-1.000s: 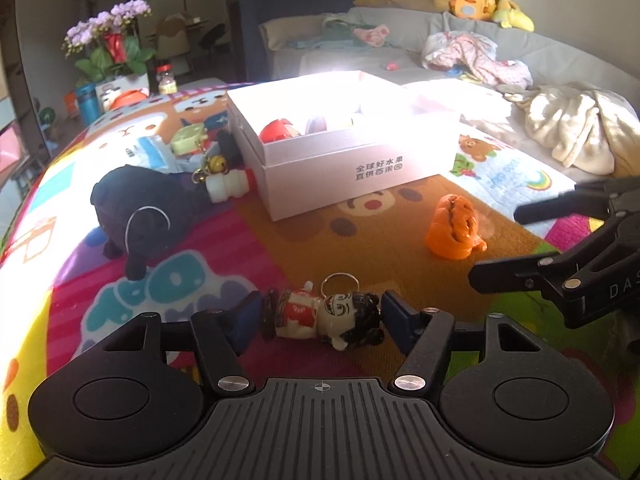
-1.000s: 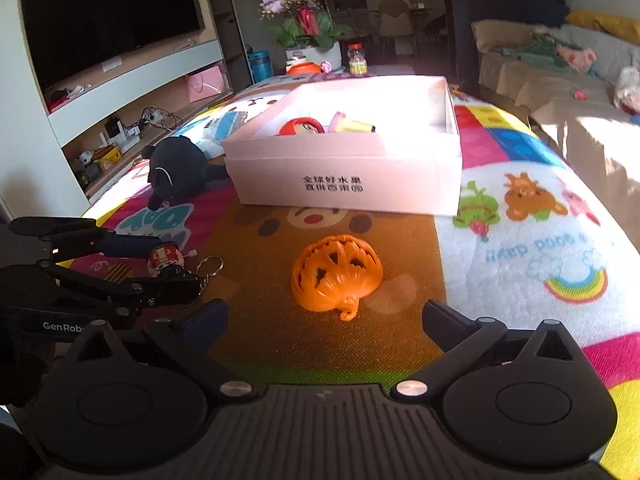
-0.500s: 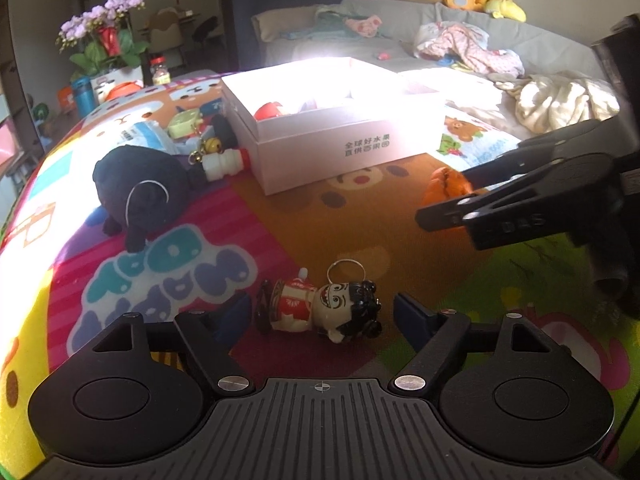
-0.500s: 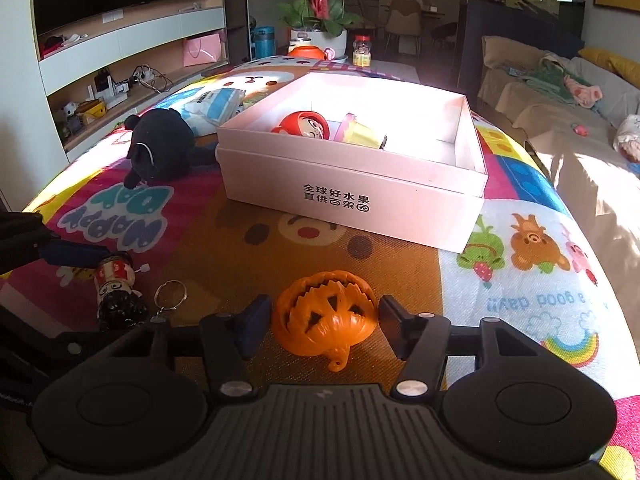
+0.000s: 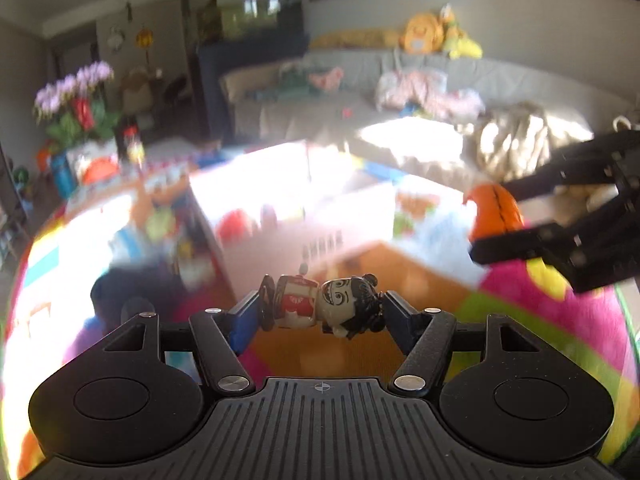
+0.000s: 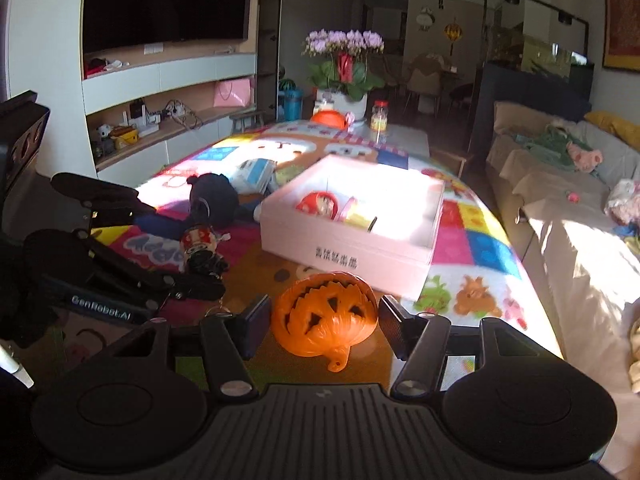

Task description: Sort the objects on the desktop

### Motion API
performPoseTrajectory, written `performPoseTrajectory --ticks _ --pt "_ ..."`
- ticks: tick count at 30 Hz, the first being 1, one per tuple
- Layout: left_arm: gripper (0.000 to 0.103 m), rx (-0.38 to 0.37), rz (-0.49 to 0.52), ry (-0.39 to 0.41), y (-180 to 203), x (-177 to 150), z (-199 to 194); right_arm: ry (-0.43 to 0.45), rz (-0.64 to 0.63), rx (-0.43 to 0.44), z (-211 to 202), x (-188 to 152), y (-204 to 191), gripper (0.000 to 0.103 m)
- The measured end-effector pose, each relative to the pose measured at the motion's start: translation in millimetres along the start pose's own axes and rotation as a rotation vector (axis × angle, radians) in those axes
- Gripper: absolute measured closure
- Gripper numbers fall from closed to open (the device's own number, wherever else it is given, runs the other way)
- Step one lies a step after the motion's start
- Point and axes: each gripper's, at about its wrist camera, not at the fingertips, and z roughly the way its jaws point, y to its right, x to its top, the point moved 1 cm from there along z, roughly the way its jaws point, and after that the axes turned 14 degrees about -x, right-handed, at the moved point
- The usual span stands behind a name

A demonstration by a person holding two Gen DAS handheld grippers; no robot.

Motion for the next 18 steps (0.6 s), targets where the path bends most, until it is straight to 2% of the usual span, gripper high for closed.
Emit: performPoseTrajectory --ticks 3,7,8,10,11,13,15,18 --pt "0.032 0.016 0.059 0.095 -7 44 9 0.074 0.015 -0.026 -9 12 13 0.044" --pt "0.032 0.047 0.152 0.182 -21 103 46 0.083 0.033 -0.056 8 24 23 0.044" --pt "0.030 0.062 0.160 0.199 -28 118 58 0.076 0.038 -0.058 15 27 26 0.045" --pt "0.018 0.096 0.123 0.195 -43 138 78 0.066 0.042 -0.067 29 31 28 0.045" --pt "0.015 0.118 0.083 0.190 -52 141 83 0.061 0.043 -0.073 35 33 29 0.046" --pt "0.010 0.113 0.030 0.198 -63 134 82 0.054 0.045 -0.067 46 34 31 0.050" --pt "0.007 0.132 0.005 0.192 -68 113 75 0.038 0.055 -0.056 56 34 34 0.054" --pt "0.007 0.154 -0.018 0.145 -73 72 60 0.005 0.048 -0.031 70 32 34 0.053"
